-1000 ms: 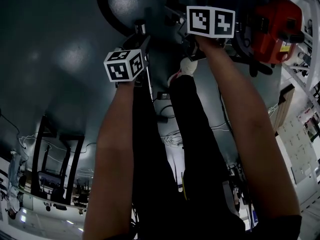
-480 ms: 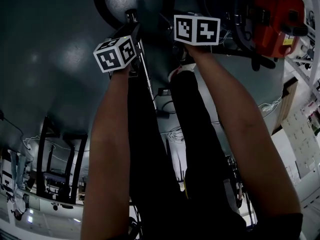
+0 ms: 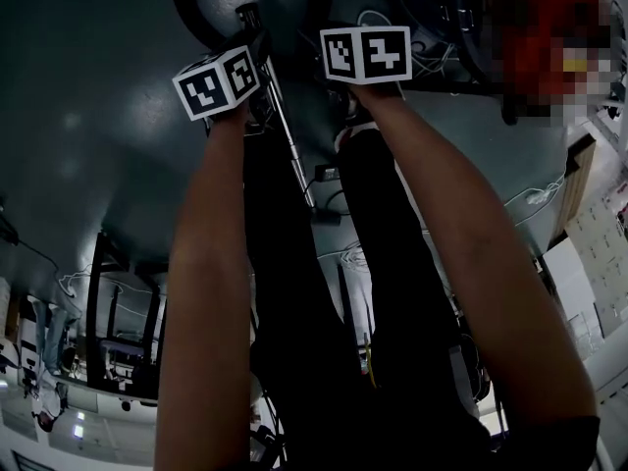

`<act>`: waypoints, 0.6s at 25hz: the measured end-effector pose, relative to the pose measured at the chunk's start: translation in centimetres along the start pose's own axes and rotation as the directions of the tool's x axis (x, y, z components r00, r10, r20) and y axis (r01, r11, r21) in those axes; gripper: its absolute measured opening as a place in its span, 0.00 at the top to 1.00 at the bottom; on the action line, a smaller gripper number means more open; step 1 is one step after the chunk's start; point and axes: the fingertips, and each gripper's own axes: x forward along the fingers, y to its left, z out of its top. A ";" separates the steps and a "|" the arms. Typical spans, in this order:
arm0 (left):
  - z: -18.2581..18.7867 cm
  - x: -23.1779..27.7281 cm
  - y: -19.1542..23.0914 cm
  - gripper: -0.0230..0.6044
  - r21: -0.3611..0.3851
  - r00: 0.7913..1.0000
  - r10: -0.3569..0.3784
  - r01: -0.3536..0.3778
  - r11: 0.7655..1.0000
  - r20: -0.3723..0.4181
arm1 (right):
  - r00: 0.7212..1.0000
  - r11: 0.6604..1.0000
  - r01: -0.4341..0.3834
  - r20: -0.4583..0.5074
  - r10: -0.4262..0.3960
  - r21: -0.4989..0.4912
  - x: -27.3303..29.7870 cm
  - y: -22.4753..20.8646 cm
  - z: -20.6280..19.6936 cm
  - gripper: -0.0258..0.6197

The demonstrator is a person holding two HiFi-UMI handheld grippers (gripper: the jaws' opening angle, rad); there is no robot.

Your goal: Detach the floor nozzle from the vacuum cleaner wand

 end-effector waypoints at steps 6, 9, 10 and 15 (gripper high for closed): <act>0.2 0.4 1.4 0.72 -0.017 0.998 0.066 -0.066 0.998 -0.002 | 1.000 1.000 -0.005 0.000 0.005 -0.018 0.0 -0.4 -0.3 0.70; 1.7 -0.2 2.2 0.74 -0.068 0.988 0.129 -0.123 0.990 0.082 | 0.998 0.993 -0.030 -0.055 0.024 -0.116 0.3 0.2 -1.0 0.56; 2.2 -0.4 2.1 0.73 -0.083 0.985 0.134 -0.126 0.989 0.110 | 0.997 0.988 -0.033 -0.080 0.021 -0.150 0.5 0.4 -1.4 0.45; 3.1 -1.1 0.0 0.89 -0.077 0.984 0.075 -0.063 0.995 0.162 | 0.994 0.971 0.106 0.033 -0.101 -0.213 -0.8 0.4 -0.6 0.88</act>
